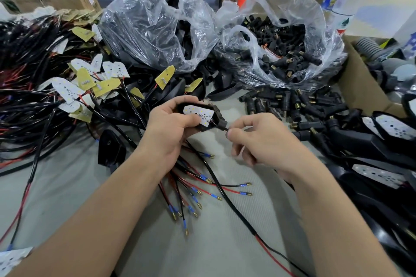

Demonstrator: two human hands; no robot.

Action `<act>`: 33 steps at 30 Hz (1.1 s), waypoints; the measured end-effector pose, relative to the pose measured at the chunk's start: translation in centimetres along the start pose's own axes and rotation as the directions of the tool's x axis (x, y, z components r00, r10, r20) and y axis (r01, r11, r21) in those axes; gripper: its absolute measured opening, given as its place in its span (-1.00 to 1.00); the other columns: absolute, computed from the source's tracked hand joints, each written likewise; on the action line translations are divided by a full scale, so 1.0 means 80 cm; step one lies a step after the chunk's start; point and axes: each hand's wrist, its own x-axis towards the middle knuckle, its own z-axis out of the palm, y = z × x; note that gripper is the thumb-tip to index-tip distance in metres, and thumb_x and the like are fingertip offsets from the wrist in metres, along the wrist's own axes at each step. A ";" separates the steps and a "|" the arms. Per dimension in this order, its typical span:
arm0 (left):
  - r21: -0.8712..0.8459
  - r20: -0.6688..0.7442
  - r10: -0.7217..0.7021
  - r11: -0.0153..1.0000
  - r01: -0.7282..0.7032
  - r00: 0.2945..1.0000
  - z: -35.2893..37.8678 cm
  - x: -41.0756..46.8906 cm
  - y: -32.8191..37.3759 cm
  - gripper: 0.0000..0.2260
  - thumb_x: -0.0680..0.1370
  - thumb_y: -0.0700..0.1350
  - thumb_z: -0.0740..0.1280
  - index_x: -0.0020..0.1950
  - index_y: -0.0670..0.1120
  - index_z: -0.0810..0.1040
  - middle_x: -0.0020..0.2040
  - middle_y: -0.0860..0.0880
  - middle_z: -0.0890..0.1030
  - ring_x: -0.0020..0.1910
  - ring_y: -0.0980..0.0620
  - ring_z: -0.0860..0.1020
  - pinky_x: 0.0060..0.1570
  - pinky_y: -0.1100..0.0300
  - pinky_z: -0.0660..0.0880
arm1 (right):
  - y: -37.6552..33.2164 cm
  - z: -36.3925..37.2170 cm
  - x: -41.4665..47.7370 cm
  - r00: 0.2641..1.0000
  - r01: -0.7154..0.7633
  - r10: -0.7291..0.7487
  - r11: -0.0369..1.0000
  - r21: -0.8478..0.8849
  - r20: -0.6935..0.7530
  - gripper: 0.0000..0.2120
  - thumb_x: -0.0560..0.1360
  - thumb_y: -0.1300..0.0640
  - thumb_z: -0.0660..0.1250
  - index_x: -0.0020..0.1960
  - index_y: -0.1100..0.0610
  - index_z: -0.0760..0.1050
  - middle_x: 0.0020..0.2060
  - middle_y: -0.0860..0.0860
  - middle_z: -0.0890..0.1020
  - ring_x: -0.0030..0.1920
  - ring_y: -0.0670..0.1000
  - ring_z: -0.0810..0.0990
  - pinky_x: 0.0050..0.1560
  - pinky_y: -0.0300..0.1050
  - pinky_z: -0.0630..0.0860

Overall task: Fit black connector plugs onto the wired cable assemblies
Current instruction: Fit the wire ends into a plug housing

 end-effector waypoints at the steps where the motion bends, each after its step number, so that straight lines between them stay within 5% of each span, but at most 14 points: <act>1: -0.006 -0.009 0.004 1.000 -0.004 1.000 -0.001 0.001 0.000 -0.63 0.43 -0.57 0.32 -0.08 -0.10 0.66 -0.15 -0.10 0.74 -0.21 -0.07 0.69 -0.19 0.10 0.69 | -0.001 -0.001 0.001 0.999 0.013 -0.014 0.999 -0.042 -0.030 -0.88 0.54 0.15 0.38 -0.17 0.10 0.63 -0.42 0.05 0.67 -0.56 -0.02 0.44 -0.49 -0.26 0.36; 5: 0.120 0.036 0.072 0.990 -0.076 0.997 -0.003 0.001 -0.003 -0.55 0.37 -0.59 0.38 -0.24 -0.01 0.66 -0.11 -0.05 0.75 -0.13 -0.04 0.69 -0.19 0.17 0.66 | -0.003 0.007 0.001 0.905 0.105 -0.270 0.892 -0.440 -0.330 -0.83 0.54 0.17 0.36 -0.17 0.02 0.68 -0.44 -0.01 0.63 -0.35 0.04 0.59 -0.18 -0.10 0.54; 7: 0.214 0.076 0.081 0.972 -0.096 0.994 -0.006 0.001 -0.004 -0.53 0.34 -0.61 0.35 -0.28 0.00 0.58 -0.09 -0.02 0.75 -0.10 0.01 0.69 -0.22 0.21 0.61 | -0.005 0.014 -0.003 0.817 0.185 -0.459 0.783 -0.594 -0.350 -0.85 0.50 0.21 0.39 -0.20 0.06 0.69 -0.45 0.02 0.60 -0.27 0.13 0.54 0.02 0.03 0.49; 12: 0.406 0.233 0.002 0.909 -0.099 0.973 -0.010 -0.007 0.008 -0.64 0.23 -0.38 0.30 -0.15 0.01 0.63 -0.11 0.04 0.72 -0.20 0.09 0.63 -0.25 0.28 0.52 | -0.009 0.019 -0.004 0.499 0.417 -0.767 0.620 -0.665 -0.402 -0.92 0.35 0.16 0.53 -0.23 -0.01 0.73 -0.36 -0.07 0.59 -0.10 -0.03 0.35 0.09 -0.07 0.27; 16: 0.413 0.521 -0.149 0.906 -0.095 0.840 -0.008 -0.018 0.011 -0.71 0.45 -0.43 0.34 -0.06 -0.07 0.71 -0.14 -0.17 0.73 -0.21 -0.07 0.71 -0.29 0.19 0.58 | -0.014 0.026 -0.002 0.390 0.431 -0.840 0.529 -0.731 -0.377 -0.90 0.36 0.13 0.57 -0.22 -0.06 0.74 -0.07 -0.16 0.70 0.03 0.05 0.42 0.19 -0.09 0.19; 19: 0.371 0.561 -0.198 0.928 -0.030 0.804 -0.008 -0.019 0.011 -0.79 0.53 -0.36 0.42 -0.04 -0.06 0.74 -0.07 -0.22 0.74 -0.12 -0.13 0.73 -0.19 0.12 0.62 | -0.015 0.024 0.000 0.408 0.395 -0.805 0.580 -0.712 -0.430 -0.93 0.36 0.04 0.56 -0.17 -0.12 0.74 -0.18 -0.17 0.57 -0.05 0.05 0.43 0.10 -0.07 0.22; 22: 0.363 0.516 -0.192 0.932 -0.010 0.835 -0.009 -0.016 0.009 -0.84 0.48 -0.23 0.47 0.04 -0.09 0.73 -0.05 -0.22 0.74 -0.09 -0.14 0.74 -0.14 0.12 0.64 | -0.009 0.023 0.002 0.618 0.322 -0.591 0.792 -0.519 -0.519 -0.81 0.43 0.02 0.45 0.03 -0.13 0.71 -0.42 -0.13 0.49 -0.25 -0.10 0.48 0.00 -0.10 0.40; 24: 0.354 0.490 -0.182 0.935 -0.004 0.853 -0.009 -0.016 0.007 -0.81 0.45 -0.22 0.48 0.05 -0.16 0.71 -0.07 -0.23 0.74 -0.10 -0.16 0.74 -0.09 0.15 0.64 | -0.006 0.025 0.003 0.728 0.265 -0.366 0.930 -0.255 -0.579 -0.74 0.49 0.06 0.39 0.15 -0.12 0.68 -0.32 -0.23 0.63 -0.20 -0.19 0.58 -0.01 -0.26 0.49; 27: 0.361 0.474 -0.147 0.932 -0.039 0.868 -0.004 -0.018 0.006 -0.82 0.39 -0.22 0.52 -0.02 -0.21 0.73 -0.15 -0.19 0.73 -0.16 -0.11 0.70 -0.01 0.14 0.65 | -0.009 0.020 0.005 0.759 0.255 -0.178 0.966 0.035 -0.627 -0.77 0.52 0.10 0.38 0.14 -0.10 0.68 -0.18 -0.25 0.71 -0.09 -0.25 0.65 0.09 -0.20 0.56; 31: 0.456 0.526 -0.137 0.878 -0.143 0.839 -0.005 -0.019 0.009 -0.87 0.36 -0.23 0.62 -0.16 -0.05 0.77 -0.22 -0.02 0.74 -0.23 0.13 0.67 -0.08 0.26 0.58 | -0.010 0.014 0.003 0.749 0.313 -0.364 0.931 -0.188 -0.554 -0.84 0.55 0.01 0.37 0.09 -0.15 0.65 0.15 -0.20 0.60 0.31 -0.20 0.47 0.33 -0.12 0.42; 33: 0.486 0.593 -0.168 0.855 -0.183 0.788 -0.003 -0.023 0.009 -0.90 0.40 -0.22 0.61 -0.19 -0.03 0.76 -0.25 0.08 0.72 -0.27 0.22 0.61 -0.19 0.38 0.49 | -0.012 0.014 0.001 0.722 0.379 -0.454 0.891 -0.250 -0.523 -0.89 0.54 0.00 0.35 -0.03 -0.16 0.64 0.09 -0.31 0.60 0.37 -0.17 0.43 0.36 -0.17 0.36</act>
